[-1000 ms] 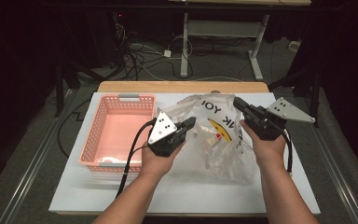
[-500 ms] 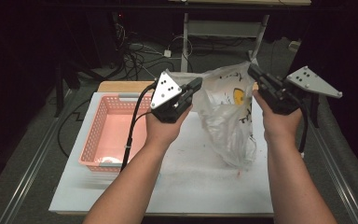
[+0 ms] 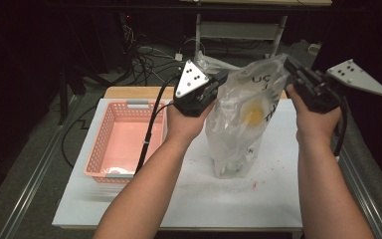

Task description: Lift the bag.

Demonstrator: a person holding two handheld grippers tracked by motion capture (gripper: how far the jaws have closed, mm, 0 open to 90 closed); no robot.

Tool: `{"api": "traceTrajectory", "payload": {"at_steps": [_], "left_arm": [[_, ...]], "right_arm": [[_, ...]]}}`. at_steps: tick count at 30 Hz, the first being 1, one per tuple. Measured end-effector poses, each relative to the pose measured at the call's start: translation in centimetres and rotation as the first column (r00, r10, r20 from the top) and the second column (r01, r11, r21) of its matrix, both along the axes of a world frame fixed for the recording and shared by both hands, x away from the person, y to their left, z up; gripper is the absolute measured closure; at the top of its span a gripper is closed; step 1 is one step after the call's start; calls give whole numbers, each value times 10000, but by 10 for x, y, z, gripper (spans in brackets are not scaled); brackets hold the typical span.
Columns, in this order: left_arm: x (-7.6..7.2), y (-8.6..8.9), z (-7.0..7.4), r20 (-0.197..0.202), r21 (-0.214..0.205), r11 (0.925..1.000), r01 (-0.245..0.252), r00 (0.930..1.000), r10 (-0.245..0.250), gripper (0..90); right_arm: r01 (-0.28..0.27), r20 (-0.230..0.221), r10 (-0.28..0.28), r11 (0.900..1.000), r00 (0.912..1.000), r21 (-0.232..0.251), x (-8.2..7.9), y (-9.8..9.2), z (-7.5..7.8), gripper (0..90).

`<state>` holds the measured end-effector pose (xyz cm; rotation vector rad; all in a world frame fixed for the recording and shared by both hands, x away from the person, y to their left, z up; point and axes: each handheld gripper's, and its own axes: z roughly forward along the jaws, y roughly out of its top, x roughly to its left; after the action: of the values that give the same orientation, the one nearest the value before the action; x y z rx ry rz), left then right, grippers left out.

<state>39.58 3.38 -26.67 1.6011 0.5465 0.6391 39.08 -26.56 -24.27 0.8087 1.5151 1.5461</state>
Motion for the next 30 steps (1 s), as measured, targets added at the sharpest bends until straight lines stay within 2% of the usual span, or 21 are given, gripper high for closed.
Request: {"api": "traceTrajectory", "payload": {"at_steps": [1,5,10,12,16,19,21,25,27,30], "left_arm": [[1,1,-5,-210,30,10000,-6,9998,7,888],[4,8,-17,-521,169,9997,-158,9985,167,887],[2,17,-23,-632,361,9988,-322,9974,344,883],[-1,22,-25,-632,241,9989,-410,9971,425,852],[-12,35,-25,-607,92,9987,-504,9969,508,652],[-23,47,-26,-543,57,9985,-546,9970,548,561],[-31,56,-28,-488,55,9984,-569,9972,571,538],[-42,68,-35,-757,343,9978,-571,9953,596,481],[-47,77,-40,-903,70,9977,-677,9936,680,458],[-54,87,-46,-987,14,9966,-824,9917,821,439]], "right_arm": [[-14,-123,14,10000,9999,-41,1,0,-7,900],[-47,-637,35,9998,9980,-189,4,1,-31,900],[-48,-999,20,9996,9950,-286,7,0,-46,900],[-8,-1078,-27,9995,9942,-331,7,0,-49,900],[25,-1122,-71,9991,9937,-416,9,-1,-51,900],[73,-1136,-125,9989,9934,-454,9,-4,-52,900],[108,-1138,-163,9987,9934,-488,9,-5,-52,900],[126,-1181,-181,9988,9928,-474,7,-6,-52,900],[155,-1177,-216,9985,9928,-526,7,-6,-52,900],[154,-1175,-220,9983,9928,-566,6,-6,-53,900]]}}
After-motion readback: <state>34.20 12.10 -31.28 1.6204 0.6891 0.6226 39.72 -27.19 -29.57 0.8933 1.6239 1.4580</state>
